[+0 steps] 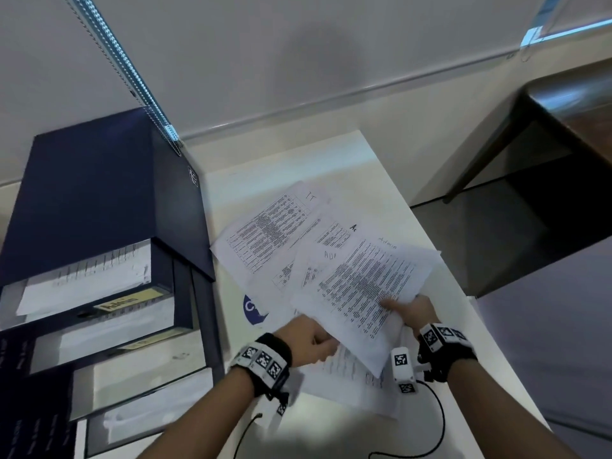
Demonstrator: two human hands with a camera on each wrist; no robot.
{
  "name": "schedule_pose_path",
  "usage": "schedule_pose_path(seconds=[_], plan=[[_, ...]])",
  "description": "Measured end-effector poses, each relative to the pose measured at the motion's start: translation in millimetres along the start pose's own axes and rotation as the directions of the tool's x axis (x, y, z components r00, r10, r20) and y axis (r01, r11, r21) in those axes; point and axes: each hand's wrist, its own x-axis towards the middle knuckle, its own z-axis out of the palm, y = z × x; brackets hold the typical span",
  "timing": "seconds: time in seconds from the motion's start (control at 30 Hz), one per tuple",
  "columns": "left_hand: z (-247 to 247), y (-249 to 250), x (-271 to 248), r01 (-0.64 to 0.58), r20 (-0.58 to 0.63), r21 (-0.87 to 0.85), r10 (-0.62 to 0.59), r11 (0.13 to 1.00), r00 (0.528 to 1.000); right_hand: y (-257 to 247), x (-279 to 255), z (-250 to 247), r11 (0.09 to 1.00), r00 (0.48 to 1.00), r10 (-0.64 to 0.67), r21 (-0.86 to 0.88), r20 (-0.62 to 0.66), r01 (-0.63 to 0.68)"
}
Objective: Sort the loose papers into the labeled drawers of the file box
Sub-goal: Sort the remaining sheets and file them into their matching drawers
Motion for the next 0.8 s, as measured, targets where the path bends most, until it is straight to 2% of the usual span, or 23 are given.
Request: schedule_pose_path(seconds=[0.03, 0.07, 0.1, 0.13, 0.17, 0.2, 0.23, 0.27, 0.3, 0.37, 0.5, 0.6, 0.67, 0.8], plan=[[-6, -3, -1, 0.049, -0.009, -0.148, -0.051, 0.988, 0.999, -4, -6, 1, 0.999, 1.000, -0.002, -0.053, -0.009, 0.001], [-13, -7, 0, 0.077, -0.077, -0.279, -0.102, 0.957, 0.992, -9, -14, 1, 0.994, 1.000, -0.013, -0.111, -0.023, 0.010], [-19, -14, 1, 0.080, -0.194, -0.382, -0.164, 0.921, 0.967, -13, -20, 1, 0.987, 0.999, -0.035, -0.155, -0.036, 0.029], [-27, -23, 5, 0.071, -0.322, -0.469, -0.245, 0.881, 0.914, -15, -25, 0, 0.982, 0.997, -0.068, -0.177, -0.032, 0.061], [-32, -35, 12, 0.069, -0.431, -0.521, -0.332, 0.851, 0.839, -19, -30, 1, 0.979, 0.996, -0.090, -0.186, -0.008, 0.087], [-36, -45, 17, 0.112, -0.492, -0.527, -0.410, 0.842, 0.768, -21, -33, 3, 0.974, 0.994, -0.109, -0.197, 0.025, 0.112], [-36, -52, 21, 0.197, -0.503, -0.507, -0.474, 0.839, 0.723, -22, -35, 5, 0.968, 0.991, -0.121, -0.215, 0.059, 0.131], [-32, -60, 26, 0.290, -0.470, -0.483, -0.524, 0.826, 0.710, -23, -38, 9, 0.961, 0.988, -0.126, -0.236, 0.090, 0.144], [-27, -64, 31, 0.338, -0.424, -0.478, -0.550, 0.811, 0.720, -25, -41, 13, 0.951, 0.984, -0.136, -0.263, 0.113, 0.162], [-18, -64, 38, 0.338, -0.360, -0.490, -0.540, 0.803, 0.761, -28, -46, 22, 0.940, 0.976, -0.169, -0.275, 0.135, 0.201], [-10, -54, 43, 0.283, -0.356, -0.476, -0.477, 0.833, 0.804, -32, -50, 36, 0.928, 0.969, -0.193, -0.292, 0.153, 0.231], [-14, -48, 39, 0.138, -0.431, -0.494, -0.379, 0.859, 0.819, -41, -52, 38, 0.919, 0.951, -0.241, -0.270, 0.196, 0.288], [-25, -39, 32, -0.004, -0.485, -0.523, -0.294, 0.852, 0.823, -57, -59, 34, 0.912, 0.920, -0.348, -0.162, 0.178, 0.376], [-63, -5, 4, -0.262, -0.624, -0.566, -0.199, 0.782, 0.755, -97, -79, 18, 0.866, 0.874, -0.476, 0.227, 0.098, 0.447]])
